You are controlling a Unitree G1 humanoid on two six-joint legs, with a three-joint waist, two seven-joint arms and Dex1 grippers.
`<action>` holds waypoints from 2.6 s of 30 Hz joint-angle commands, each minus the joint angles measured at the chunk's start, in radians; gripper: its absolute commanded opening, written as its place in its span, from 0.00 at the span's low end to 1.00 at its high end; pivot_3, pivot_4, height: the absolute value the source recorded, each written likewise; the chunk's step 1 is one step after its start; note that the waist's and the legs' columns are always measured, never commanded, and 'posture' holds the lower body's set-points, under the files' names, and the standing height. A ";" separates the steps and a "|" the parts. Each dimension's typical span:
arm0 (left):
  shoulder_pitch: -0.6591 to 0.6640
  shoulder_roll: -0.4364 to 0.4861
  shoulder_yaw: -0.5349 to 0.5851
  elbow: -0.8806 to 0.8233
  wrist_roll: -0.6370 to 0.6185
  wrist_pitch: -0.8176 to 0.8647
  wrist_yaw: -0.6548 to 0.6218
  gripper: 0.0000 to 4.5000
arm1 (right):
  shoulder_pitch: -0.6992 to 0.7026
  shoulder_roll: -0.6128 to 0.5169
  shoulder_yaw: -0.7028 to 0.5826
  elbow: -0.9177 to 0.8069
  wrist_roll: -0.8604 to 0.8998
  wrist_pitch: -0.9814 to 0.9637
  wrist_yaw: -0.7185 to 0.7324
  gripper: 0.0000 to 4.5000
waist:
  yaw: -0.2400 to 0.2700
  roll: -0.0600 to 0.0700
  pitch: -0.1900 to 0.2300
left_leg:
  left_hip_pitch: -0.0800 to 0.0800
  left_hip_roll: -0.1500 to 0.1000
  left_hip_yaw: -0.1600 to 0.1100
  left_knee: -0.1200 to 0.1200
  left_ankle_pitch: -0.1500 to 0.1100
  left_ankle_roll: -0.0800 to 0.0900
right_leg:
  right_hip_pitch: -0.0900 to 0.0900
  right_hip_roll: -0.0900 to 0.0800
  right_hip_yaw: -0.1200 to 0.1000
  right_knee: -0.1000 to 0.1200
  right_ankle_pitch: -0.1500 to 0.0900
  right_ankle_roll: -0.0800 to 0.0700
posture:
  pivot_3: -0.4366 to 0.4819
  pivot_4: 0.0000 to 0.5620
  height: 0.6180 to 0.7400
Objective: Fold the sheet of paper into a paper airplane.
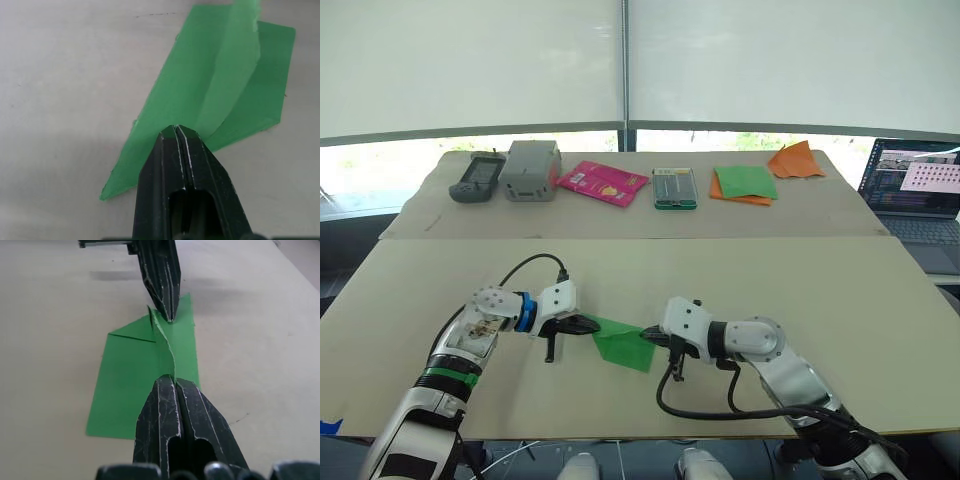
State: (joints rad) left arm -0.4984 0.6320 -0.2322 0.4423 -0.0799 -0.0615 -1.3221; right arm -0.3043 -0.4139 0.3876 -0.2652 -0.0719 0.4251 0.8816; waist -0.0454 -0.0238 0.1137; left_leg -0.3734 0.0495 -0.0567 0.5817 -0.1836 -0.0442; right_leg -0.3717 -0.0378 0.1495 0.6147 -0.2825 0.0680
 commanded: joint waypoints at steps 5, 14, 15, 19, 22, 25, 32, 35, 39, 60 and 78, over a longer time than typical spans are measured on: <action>0.025 0.014 -0.011 -0.016 0.015 0.019 -0.008 0.00 | -0.023 0.058 -0.025 0.074 0.047 0.084 -0.058 0.01 | -0.001 0.000 0.000 | 0.001 0.000 0.000 -0.001 0.000 0.000 | 0.000 0.000 0.000 0.000 0.000 0.000 | 0.48 0.27 1.00; 0.024 0.014 -0.010 -0.028 0.014 0.030 -0.013 0.00 | -0.011 0.059 0.010 0.103 0.042 0.108 -0.076 0.01 | -0.001 0.000 0.000 | 0.000 0.000 0.000 -0.001 -0.001 0.001 | 0.000 0.000 0.000 0.000 0.000 0.001 | 0.48 0.27 1.00; 0.024 0.014 -0.010 -0.029 0.014 0.029 -0.013 0.00 | -0.009 0.060 0.014 0.104 0.042 0.112 -0.079 0.01 | -0.001 0.000 0.000 | 0.000 0.000 0.000 -0.001 -0.001 0.001 | 0.000 0.000 0.000 0.000 0.000 0.001 | 0.48 0.27 1.00; 0.024 0.015 -0.010 -0.030 0.015 0.028 -0.012 0.00 | -0.008 0.070 0.028 0.113 0.034 0.128 -0.100 0.01 | -0.002 0.000 0.000 | 0.000 0.000 0.000 -0.001 -0.001 0.001 | 0.000 0.000 0.000 0.000 0.000 0.001 | 0.48 0.27 1.00; 0.019 0.013 -0.005 -0.029 0.014 0.024 -0.005 0.00 | -0.004 0.070 0.048 0.129 0.012 0.147 -0.123 0.01 | -0.003 0.000 0.000 | 0.001 0.000 0.000 -0.001 -0.001 0.001 | 0.000 0.000 0.000 0.000 0.000 0.000 | 0.48 0.27 1.00; 0.012 0.012 -0.002 -0.028 0.012 0.029 -0.004 0.00 | -0.002 0.071 0.051 0.134 0.013 0.164 -0.138 0.01 | -0.004 0.000 -0.001 | 0.001 0.000 0.000 -0.001 -0.001 0.001 | 0.000 0.000 0.000 0.000 -0.001 0.000 | 0.48 0.27 1.00; 0.009 0.001 0.025 -0.049 -0.026 0.073 -0.002 0.00 | -0.003 0.064 0.074 0.144 0.000 0.164 -0.157 0.01 | -0.009 0.000 -0.001 | 0.002 0.000 0.000 -0.001 -0.001 0.001 | 0.000 0.000 0.000 0.000 -0.001 -0.001 | 0.48 0.27 1.00; 0.003 0.001 0.029 -0.053 -0.029 0.086 0.001 0.00 | -0.001 0.065 0.080 0.147 -0.006 0.163 -0.160 0.01 | -0.014 0.000 -0.001 | 0.002 0.000 0.000 -0.001 -0.001 0.001 | 0.000 0.000 0.000 0.000 -0.001 -0.001 | 0.48 0.27 1.00; -0.015 0.003 0.041 -0.053 -0.044 0.114 0.002 0.00 | -0.002 0.062 0.088 0.147 -0.011 0.174 -0.167 0.01 | -0.019 -0.001 -0.001 | 0.002 0.000 0.000 -0.001 -0.001 0.001 | 0.000 0.000 0.000 0.000 -0.001 -0.001 | 0.48 0.27 1.00; -0.029 0.019 0.072 -0.238 -0.193 0.317 -0.090 0.00 | -0.010 0.066 0.098 0.157 -0.011 0.188 -0.193 0.01 | -0.026 -0.001 -0.001 | 0.003 0.000 -0.001 -0.002 -0.001 0.001 | 0.000 0.000 0.000 0.000 -0.001 -0.001 | 0.48 0.27 1.00; -0.030 -0.009 0.011 -0.090 -0.061 0.131 -0.045 0.00 | -0.028 0.086 0.071 0.145 -0.005 0.242 -0.225 0.01 | -0.026 -0.002 -0.001 | 0.004 0.000 -0.001 -0.004 -0.001 0.001 | -0.001 0.000 0.000 -0.001 -0.001 -0.001 | 0.48 0.27 1.00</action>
State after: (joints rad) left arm -0.5165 0.6225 -0.2220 0.3627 -0.1435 0.0865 -1.3658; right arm -0.3401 -0.3260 0.4527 -0.1748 -0.0566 0.6135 0.6842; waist -0.0712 -0.0254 0.1130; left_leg -0.3697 0.0498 -0.0575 0.5780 -0.1845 -0.0431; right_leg -0.3734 -0.0376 0.1495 0.6135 -0.2838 0.0669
